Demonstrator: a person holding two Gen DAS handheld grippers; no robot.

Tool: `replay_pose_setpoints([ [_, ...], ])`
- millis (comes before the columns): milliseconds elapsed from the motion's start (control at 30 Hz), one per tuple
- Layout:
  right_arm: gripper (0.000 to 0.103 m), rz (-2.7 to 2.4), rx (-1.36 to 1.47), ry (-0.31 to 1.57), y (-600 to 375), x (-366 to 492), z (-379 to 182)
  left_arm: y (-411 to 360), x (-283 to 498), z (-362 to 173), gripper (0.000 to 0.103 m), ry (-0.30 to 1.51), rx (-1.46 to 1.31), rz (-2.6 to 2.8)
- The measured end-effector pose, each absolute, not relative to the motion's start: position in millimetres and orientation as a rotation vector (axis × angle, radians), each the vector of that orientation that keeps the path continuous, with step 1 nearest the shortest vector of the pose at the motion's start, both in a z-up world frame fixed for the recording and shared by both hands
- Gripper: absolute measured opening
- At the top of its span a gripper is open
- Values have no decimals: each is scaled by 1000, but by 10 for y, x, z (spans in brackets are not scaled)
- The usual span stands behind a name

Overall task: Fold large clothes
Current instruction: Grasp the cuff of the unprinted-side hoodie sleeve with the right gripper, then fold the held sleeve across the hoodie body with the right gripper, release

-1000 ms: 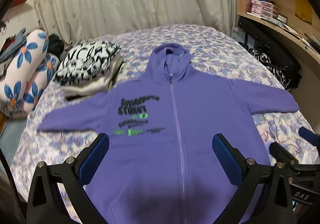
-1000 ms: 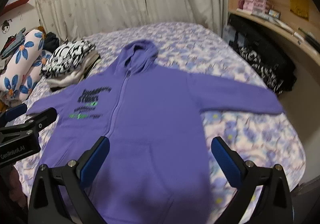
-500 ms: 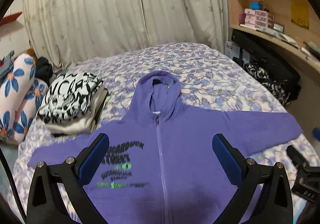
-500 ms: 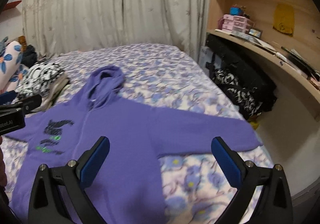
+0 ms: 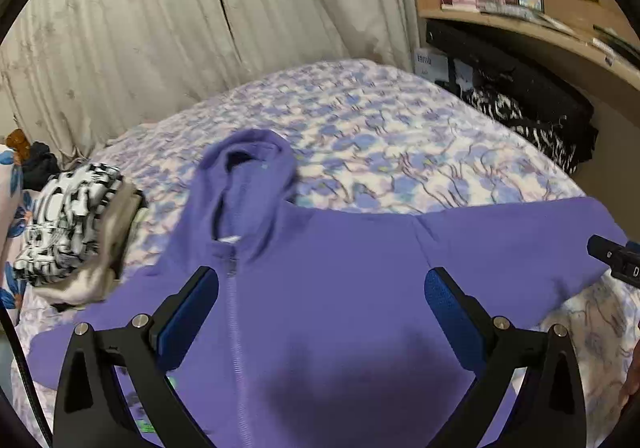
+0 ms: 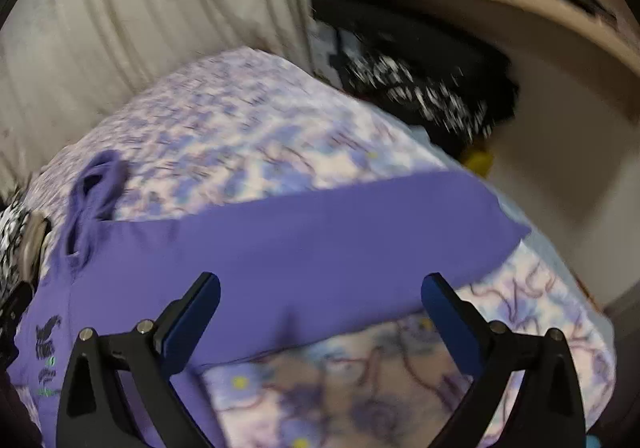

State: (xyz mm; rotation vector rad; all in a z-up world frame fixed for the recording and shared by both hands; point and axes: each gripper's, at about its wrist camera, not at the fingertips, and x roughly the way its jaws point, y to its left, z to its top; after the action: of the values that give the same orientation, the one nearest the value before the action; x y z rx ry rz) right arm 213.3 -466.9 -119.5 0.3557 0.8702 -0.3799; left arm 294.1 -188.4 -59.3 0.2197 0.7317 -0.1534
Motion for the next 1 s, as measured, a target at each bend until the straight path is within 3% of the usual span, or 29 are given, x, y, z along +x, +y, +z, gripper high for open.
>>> replay_pose_setpoints([
  [133, 84, -429, 454, 917, -4994, 2112, -1492, -2132, 3130, -901, 102, 809, 187, -181],
  [467, 79, -470, 649, 906, -5553, 2226, -1840, -2402, 3360, -1258, 97, 899, 95, -207],
  [567, 60, -485, 649, 905, -5618, 2286, -1836, -2344, 3347, -1278, 89, 926, 60, -229],
  [633, 20, -502, 623, 904, -5654, 2329, -1797, -2285, 3323, -1272, 85, 940, 52, -240],
  [667, 14, -483, 621, 890, -5649, 2361, -1766, -2225, 3290, -1251, 85, 939, 50, -238],
  [867, 10, -386, 356, 708, -4916, 2425, -1042, -1780, 3152, -1081, 85, 930, -1, -211],
  [1000, 10, -113, 211, 625, -3902, 2415, -601, -1348, 3075, -928, 85, 911, -19, -168],
])
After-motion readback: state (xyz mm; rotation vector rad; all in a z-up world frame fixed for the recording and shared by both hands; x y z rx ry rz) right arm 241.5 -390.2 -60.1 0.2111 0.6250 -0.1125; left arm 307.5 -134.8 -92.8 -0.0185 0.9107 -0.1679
